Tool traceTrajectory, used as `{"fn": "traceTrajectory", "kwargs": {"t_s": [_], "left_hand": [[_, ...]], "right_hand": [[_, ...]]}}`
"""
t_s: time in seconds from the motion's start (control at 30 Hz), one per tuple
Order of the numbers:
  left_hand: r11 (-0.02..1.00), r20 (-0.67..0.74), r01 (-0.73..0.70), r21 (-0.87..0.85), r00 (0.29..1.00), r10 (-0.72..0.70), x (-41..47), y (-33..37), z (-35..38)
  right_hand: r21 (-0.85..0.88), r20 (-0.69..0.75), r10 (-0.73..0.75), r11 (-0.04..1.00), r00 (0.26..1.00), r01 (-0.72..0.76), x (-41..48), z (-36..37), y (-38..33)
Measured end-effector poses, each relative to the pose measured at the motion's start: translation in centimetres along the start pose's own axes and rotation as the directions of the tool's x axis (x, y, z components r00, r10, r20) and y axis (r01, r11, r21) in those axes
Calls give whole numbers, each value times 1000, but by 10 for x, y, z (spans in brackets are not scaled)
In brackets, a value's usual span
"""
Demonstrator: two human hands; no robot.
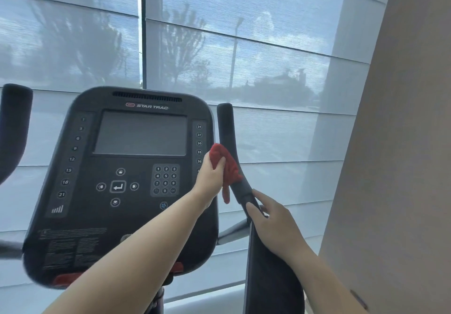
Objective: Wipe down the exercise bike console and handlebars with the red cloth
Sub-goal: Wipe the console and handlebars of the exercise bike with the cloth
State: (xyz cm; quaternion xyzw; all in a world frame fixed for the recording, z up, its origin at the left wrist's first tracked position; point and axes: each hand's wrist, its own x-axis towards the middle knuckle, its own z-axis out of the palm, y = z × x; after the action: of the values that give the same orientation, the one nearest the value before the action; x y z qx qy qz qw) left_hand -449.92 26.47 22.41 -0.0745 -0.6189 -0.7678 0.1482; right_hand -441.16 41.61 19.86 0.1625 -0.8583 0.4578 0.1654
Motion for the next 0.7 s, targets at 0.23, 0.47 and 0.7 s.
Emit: {"fn": "traceTrajectory", "kwargs": {"t_s": [0.23,0.47,0.7], "left_hand": [[990,79,77,119,993,-87,-27,-9,-6],[996,91,39,79,995,-46,-32,1,-8],[993,83,107,48,990,-110,-45,-12,-2]], "right_hand": [[6,27,12,1000,1000,-13,1,0,0],[52,47,37,998,998,-39,-1,-4,-2],[208,-9,149,967,989,-144,-8,-9,4]]}}
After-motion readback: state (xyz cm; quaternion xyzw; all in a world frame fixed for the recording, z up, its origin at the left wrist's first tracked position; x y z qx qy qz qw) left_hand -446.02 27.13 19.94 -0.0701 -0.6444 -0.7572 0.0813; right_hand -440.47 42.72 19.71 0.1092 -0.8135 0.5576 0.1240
